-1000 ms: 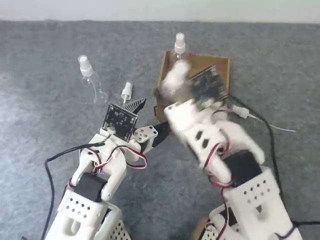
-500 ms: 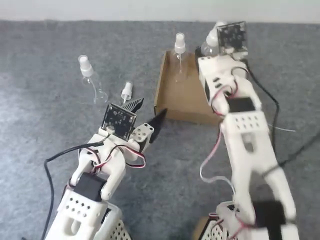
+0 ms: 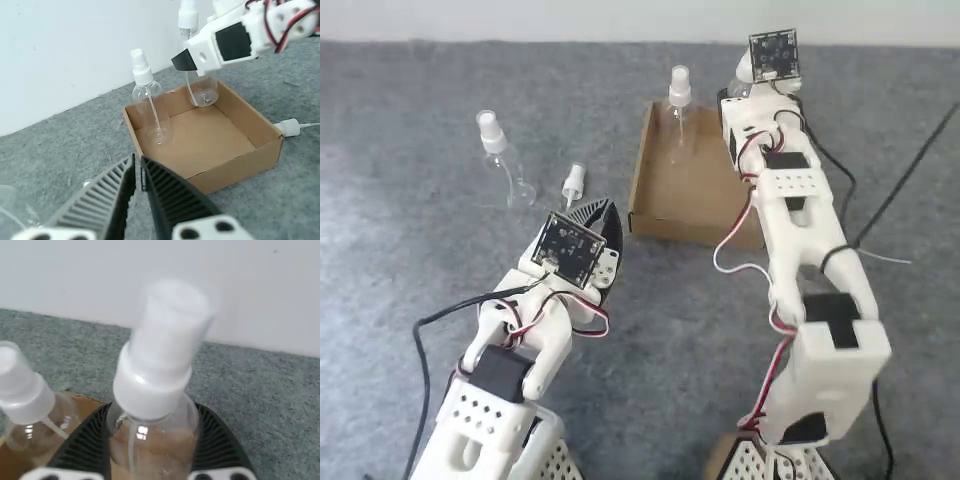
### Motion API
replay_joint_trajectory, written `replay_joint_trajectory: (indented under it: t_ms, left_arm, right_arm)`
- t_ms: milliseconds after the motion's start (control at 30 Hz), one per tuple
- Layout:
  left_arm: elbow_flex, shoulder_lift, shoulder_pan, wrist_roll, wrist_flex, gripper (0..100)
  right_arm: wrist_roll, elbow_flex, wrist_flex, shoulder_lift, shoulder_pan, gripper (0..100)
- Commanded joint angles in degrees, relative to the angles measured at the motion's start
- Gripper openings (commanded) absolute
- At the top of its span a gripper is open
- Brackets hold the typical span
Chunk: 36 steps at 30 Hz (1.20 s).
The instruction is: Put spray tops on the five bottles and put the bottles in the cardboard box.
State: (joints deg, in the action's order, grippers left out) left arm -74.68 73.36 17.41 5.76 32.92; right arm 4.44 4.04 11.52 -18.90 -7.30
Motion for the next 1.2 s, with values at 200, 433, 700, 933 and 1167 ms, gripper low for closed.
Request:
replay_joint_trajectory:
  t_ms: [200,433,700,933,1167]
  left_arm:
    - [1.01,-0.26,-5.89,-1.23,-2.55,1]
    - [-3.12,-0.18,-16.18,-4.13,-2.37,1]
    - [-5.32,-0.18,-16.79,-4.84,-5.80,1]
    - [-5.41,-0.18,-16.88,-4.84,-5.63,1]
    - [-5.41,-0.18,-16.88,-4.84,-5.63,1]
  right_arm:
    - [0.44,-9.67,-1.80,-5.49,1.01,0.6]
    - [-6.95,-13.45,-1.89,-9.10,1.80,0.6]
    - [-7.74,-15.12,-4.53,-13.41,3.03,0.6]
    - [-7.74,-14.77,-4.44,-14.55,2.86,0.6]
    - [-7.74,-12.40,-4.44,-14.46,2.68,0.6]
